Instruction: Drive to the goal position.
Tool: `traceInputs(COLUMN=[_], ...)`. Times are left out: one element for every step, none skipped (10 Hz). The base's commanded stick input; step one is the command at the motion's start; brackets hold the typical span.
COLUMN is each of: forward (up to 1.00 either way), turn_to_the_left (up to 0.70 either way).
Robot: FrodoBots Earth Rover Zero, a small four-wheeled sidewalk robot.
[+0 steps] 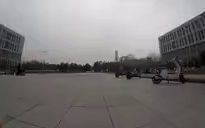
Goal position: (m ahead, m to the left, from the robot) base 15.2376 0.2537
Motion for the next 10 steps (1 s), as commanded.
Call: traceInputs(forward=[0.7, 0.7, 0.7, 0.7, 0.7, 0.7, 0.7, 0.7, 0.7, 0.7], turn_to_the_left=[-0.01, -0.01, -0.01, -0.01, -0.01, -0.01, -0.01, -0.01, -0.01, -0.01])
